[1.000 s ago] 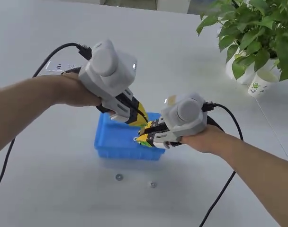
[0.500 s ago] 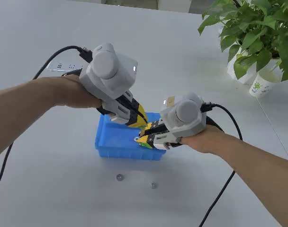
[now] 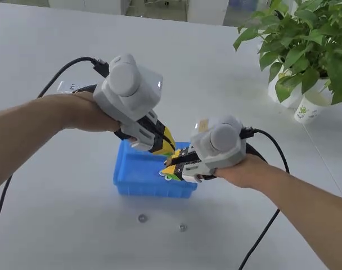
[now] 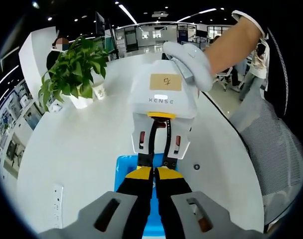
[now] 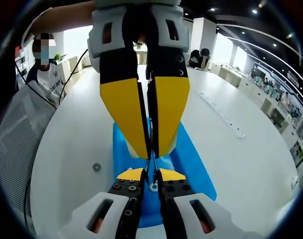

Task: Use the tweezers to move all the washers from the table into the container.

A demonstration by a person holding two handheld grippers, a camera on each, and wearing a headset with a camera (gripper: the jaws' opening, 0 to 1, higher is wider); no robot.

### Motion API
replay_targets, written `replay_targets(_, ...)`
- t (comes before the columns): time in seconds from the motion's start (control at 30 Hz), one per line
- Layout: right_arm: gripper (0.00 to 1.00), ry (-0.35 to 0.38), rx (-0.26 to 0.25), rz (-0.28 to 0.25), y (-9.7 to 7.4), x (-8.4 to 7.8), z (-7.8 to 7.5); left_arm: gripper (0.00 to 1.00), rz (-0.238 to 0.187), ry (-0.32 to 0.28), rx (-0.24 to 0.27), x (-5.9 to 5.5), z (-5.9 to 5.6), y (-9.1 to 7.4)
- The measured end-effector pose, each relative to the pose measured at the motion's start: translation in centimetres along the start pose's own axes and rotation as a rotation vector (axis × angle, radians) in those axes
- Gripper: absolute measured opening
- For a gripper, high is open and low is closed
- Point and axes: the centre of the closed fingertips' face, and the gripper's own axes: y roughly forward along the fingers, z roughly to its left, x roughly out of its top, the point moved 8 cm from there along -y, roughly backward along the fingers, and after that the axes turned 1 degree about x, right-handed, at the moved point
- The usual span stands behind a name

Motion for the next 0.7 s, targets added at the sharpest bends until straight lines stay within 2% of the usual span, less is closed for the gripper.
replay_targets(0.33,0.12,-0.022,-0.019,-0.015,-1.2,1.2,0.7,0.05,0.005,0.011,0.003,1.3,-0.7,-1.1)
replay_targets(0.7,0.12,-0.030,-0.037,-0.035,-2.7,2.3,1.9,0.05,-0.012,0.014,0.014,2.6,-1.9,-2.6)
